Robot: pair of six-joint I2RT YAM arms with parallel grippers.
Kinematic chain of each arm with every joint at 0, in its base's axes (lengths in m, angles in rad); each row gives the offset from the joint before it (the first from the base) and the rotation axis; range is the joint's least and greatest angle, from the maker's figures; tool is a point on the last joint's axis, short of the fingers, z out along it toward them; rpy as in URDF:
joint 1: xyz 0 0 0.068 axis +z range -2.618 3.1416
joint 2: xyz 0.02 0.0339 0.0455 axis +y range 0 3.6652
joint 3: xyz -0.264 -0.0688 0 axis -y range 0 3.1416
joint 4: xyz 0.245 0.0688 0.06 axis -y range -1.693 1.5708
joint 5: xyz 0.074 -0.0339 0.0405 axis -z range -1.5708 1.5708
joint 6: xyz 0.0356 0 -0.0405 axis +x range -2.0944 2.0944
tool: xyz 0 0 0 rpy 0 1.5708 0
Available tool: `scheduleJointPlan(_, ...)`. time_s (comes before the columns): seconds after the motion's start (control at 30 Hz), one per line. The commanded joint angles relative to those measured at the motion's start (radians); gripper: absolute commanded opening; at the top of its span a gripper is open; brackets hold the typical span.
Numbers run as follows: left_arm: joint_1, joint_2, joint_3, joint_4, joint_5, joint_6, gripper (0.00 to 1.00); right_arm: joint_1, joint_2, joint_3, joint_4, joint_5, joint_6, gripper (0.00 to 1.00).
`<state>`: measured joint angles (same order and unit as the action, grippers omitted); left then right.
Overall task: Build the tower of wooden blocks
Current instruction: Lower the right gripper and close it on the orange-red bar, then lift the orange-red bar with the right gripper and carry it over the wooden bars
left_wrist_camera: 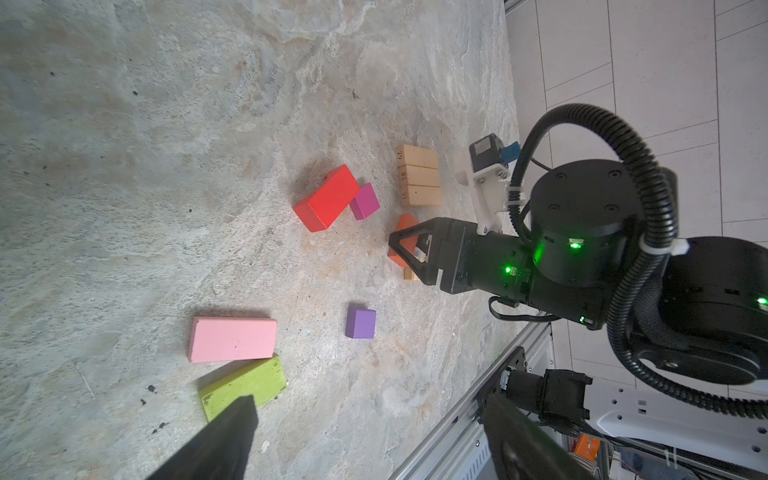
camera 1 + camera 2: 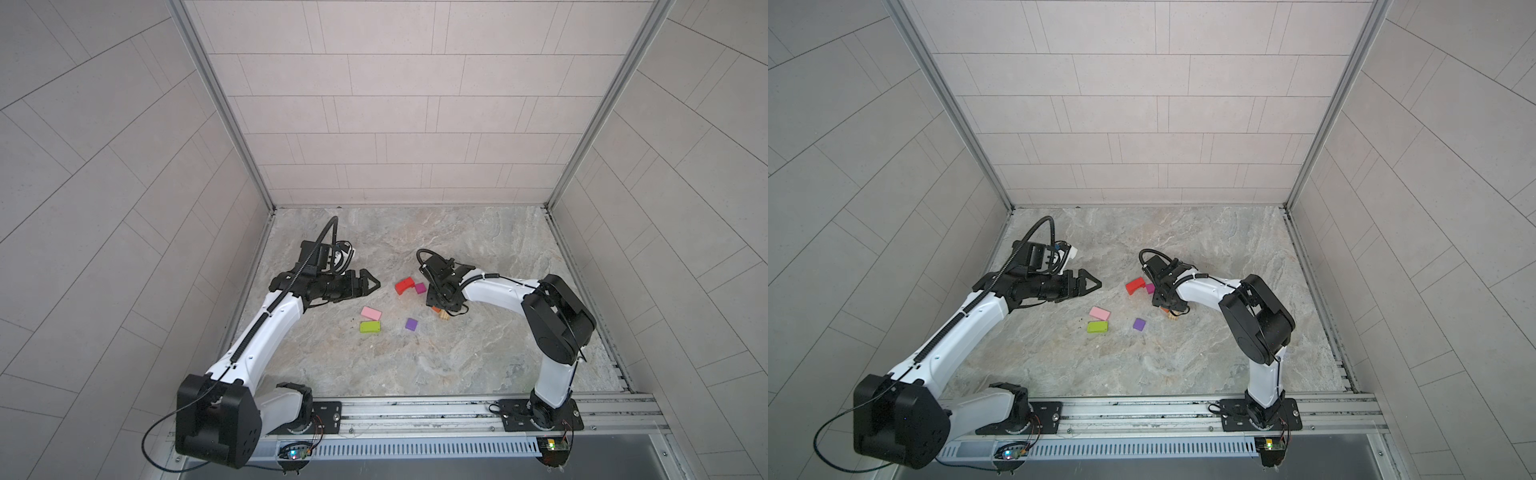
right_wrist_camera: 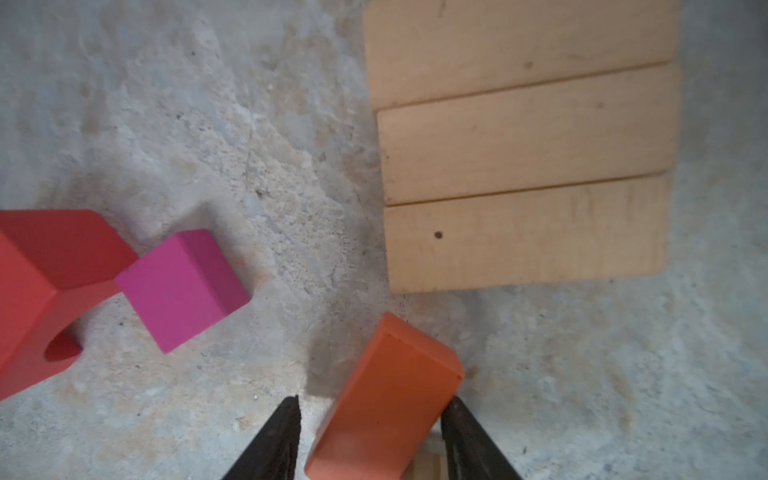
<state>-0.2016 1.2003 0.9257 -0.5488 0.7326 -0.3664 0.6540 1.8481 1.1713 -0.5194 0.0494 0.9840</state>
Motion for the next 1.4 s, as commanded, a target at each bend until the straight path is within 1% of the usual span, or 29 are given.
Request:
scheduleJointPlan(0.0,-0.002,-0.019,-0.011,0.007,0.002,0.001,0.92,-0.001,0.018,0.019,-0.013,0.009,0.018,0.54)
scheduleJointPlan(0.2,-0.003,-0.017,-0.010,0.008,0.002,0.001,0.92,-0.002,0.017,0.020,-0.026,0.007,0.000,0.49)
scheduleJointPlan(0.3,-0.002,-0.015,-0.011,0.009,0.003,0.001,0.92,-0.001,0.023,0.031,-0.042,0.006,-0.021,0.44)
scheduleJointPlan(0.37,-0.002,-0.017,-0.010,0.009,0.002,0.001,0.92,-0.001,0.028,0.041,-0.056,-0.001,-0.037,0.34)
scheduleJointPlan(0.73,-0.002,-0.018,-0.009,0.009,0.004,-0.001,0.92,0.049,0.004,0.031,-0.105,-0.037,-0.078,0.30)
scheduleJointPlan(0.8,-0.002,-0.020,-0.010,0.009,0.005,0.000,0.92,0.053,0.005,0.035,-0.120,-0.039,-0.091,0.30)
scheduleJointPlan(0.87,-0.002,-0.019,-0.010,0.009,0.005,-0.001,0.92,0.058,0.010,0.039,-0.132,-0.033,-0.104,0.33)
scheduleJointPlan(1.1,-0.002,-0.019,-0.009,0.012,0.007,-0.001,0.92,0.064,0.020,0.066,-0.172,-0.007,-0.143,0.45)
scheduleJointPlan(1.2,-0.002,-0.016,-0.010,0.013,0.009,-0.002,0.92,0.065,0.015,0.073,-0.177,0.007,-0.146,0.46)
scheduleJointPlan(1.37,-0.002,-0.015,-0.010,0.015,0.010,-0.003,0.92,0.064,0.026,0.087,-0.171,-0.004,-0.148,0.46)
